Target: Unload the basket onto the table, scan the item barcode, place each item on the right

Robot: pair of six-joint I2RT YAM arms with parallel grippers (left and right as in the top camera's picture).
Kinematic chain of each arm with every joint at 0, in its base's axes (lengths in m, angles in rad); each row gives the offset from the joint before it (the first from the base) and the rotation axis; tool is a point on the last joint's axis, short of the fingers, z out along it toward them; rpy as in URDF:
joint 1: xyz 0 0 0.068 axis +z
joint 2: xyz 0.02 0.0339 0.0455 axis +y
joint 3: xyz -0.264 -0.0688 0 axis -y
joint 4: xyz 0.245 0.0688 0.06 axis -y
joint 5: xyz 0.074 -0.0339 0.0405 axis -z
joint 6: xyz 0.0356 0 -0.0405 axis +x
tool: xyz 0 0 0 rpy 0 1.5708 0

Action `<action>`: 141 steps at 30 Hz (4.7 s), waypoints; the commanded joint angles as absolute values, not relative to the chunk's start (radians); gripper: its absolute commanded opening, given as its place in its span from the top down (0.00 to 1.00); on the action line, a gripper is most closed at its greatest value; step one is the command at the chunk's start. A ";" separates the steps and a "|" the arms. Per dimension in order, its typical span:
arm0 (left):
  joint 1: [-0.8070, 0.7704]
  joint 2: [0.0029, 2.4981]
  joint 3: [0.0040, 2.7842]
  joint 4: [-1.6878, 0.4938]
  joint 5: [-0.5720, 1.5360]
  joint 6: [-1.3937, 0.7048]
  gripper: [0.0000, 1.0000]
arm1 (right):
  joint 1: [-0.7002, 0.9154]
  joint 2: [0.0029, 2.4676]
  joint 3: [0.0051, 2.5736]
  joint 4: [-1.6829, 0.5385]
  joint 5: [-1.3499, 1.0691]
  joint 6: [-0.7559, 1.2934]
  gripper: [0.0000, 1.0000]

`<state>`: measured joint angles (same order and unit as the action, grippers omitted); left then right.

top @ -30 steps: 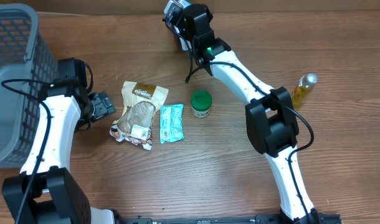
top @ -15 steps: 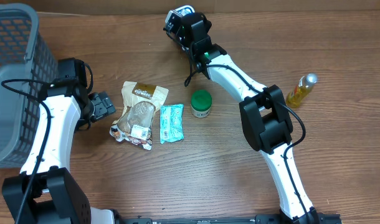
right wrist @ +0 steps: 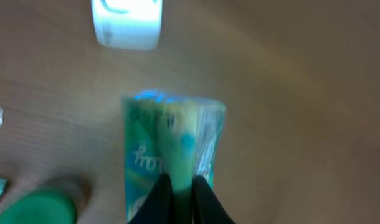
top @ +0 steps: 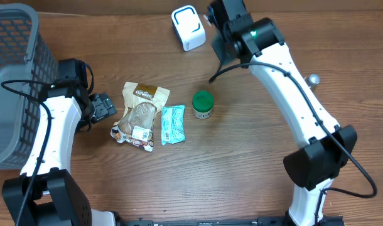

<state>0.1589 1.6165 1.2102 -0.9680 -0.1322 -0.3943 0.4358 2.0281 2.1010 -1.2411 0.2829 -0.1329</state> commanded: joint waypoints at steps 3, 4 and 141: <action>0.162 1.597 1.208 -0.968 -0.138 -0.408 0.00 | 0.352 2.091 2.091 -1.479 0.148 0.136 0.91; 0.162 1.597 1.208 -0.968 -0.138 -0.407 0.00 | 0.345 2.093 2.084 -1.493 0.147 0.151 0.91; 0.162 1.597 1.208 -0.968 -0.138 -0.407 0.00 | 0.610 2.090 1.721 -1.107 0.123 0.628 0.20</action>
<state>0.1589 1.6165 1.2102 -0.9684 -0.1322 -0.3943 0.6151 2.0884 1.7145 -1.1122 0.1089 0.6277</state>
